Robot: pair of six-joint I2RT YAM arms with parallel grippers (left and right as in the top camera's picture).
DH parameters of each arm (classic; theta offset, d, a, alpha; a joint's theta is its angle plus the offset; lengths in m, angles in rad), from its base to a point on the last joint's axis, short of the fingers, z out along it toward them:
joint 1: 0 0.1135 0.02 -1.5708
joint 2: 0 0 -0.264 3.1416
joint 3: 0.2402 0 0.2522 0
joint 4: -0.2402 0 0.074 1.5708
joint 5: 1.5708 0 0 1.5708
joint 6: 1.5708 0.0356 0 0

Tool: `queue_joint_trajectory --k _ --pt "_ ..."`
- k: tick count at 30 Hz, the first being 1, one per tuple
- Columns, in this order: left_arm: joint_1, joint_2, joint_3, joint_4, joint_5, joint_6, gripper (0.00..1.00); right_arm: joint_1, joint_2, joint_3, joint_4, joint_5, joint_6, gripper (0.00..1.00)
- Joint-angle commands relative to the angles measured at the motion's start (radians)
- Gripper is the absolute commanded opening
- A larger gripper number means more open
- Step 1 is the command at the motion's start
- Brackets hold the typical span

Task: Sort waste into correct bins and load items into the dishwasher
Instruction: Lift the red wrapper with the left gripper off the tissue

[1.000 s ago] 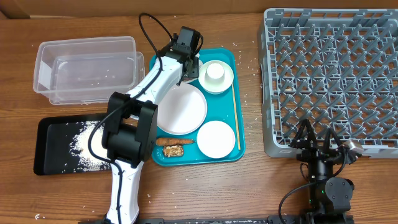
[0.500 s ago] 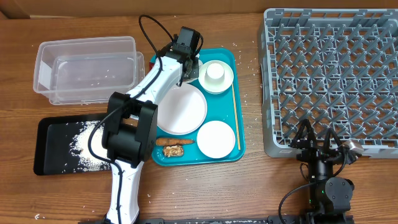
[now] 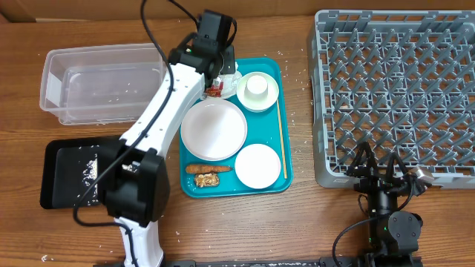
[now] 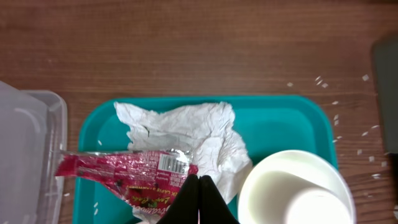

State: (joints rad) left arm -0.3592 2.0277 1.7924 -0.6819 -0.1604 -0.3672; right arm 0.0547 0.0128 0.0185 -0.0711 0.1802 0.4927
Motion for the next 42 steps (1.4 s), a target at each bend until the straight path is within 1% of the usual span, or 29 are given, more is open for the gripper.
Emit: queue_joint_trajectory --k 1,2,5,6,8,9,10,12,14,16,20,22,26,34,39,42 --pt "0.005 -0.008 0.017 -0.031 0.005 -0.015 0.34 0.005 -0.009 -0.01 0.005 -0.001 -0.011 1.0" --pt "0.005 -0.002 0.017 -0.052 0.006 -0.015 0.52 0.005 -0.009 -0.01 0.005 -0.001 -0.011 1.0" --pt "0.005 0.029 0.016 -0.12 0.009 -0.015 0.77 0.005 -0.009 -0.01 0.005 -0.001 -0.011 1.0" --pt "0.005 0.042 0.016 -0.135 0.008 -0.014 0.8 0.005 -0.009 -0.01 0.005 -0.001 -0.011 1.0" --pt "0.006 0.071 0.016 -0.152 0.004 -0.015 0.8 0.005 -0.009 -0.01 0.005 -0.001 -0.011 1.0" --pt "0.011 0.09 0.016 -0.156 0.004 -0.015 0.83 0.005 -0.009 -0.01 0.005 -0.001 -0.011 1.0" --pt "0.014 0.104 0.016 -0.157 0.004 -0.021 0.83 0.005 -0.009 -0.01 0.005 -0.001 -0.011 1.0" --pt "0.032 0.142 0.016 -0.164 0.005 -0.132 0.78 0.005 -0.009 -0.01 0.005 -0.001 -0.011 1.0" --pt "0.048 0.154 0.016 -0.171 0.009 -0.248 0.75 0.005 -0.009 -0.01 0.005 -0.001 -0.011 1.0" --pt "0.068 0.154 0.016 -0.175 0.029 -0.367 0.75 0.005 -0.009 -0.01 0.005 -0.001 -0.011 1.0" --pt "0.106 0.154 0.017 -0.171 0.035 -0.554 0.76 0.005 -0.009 -0.01 0.005 -0.001 -0.011 1.0" --pt "0.118 0.155 0.017 -0.163 0.061 -0.583 0.76 0.005 -0.009 -0.01 0.005 -0.001 -0.011 1.0" --pt "0.132 0.161 0.016 -0.136 0.133 -0.595 0.75 0.005 -0.009 -0.01 0.005 -0.001 -0.011 1.0" --pt "0.13 0.18 0.015 -0.138 0.166 -0.653 0.74 0.005 -0.009 -0.01 0.005 -0.001 -0.011 1.0" --pt "0.133 0.216 0.015 -0.133 0.154 -0.655 0.71 0.005 -0.009 -0.01 0.005 -0.001 -0.011 1.0" --pt "0.138 0.227 0.015 -0.129 0.153 -0.655 0.66 0.005 -0.009 -0.01 0.005 -0.001 -0.011 1.0"
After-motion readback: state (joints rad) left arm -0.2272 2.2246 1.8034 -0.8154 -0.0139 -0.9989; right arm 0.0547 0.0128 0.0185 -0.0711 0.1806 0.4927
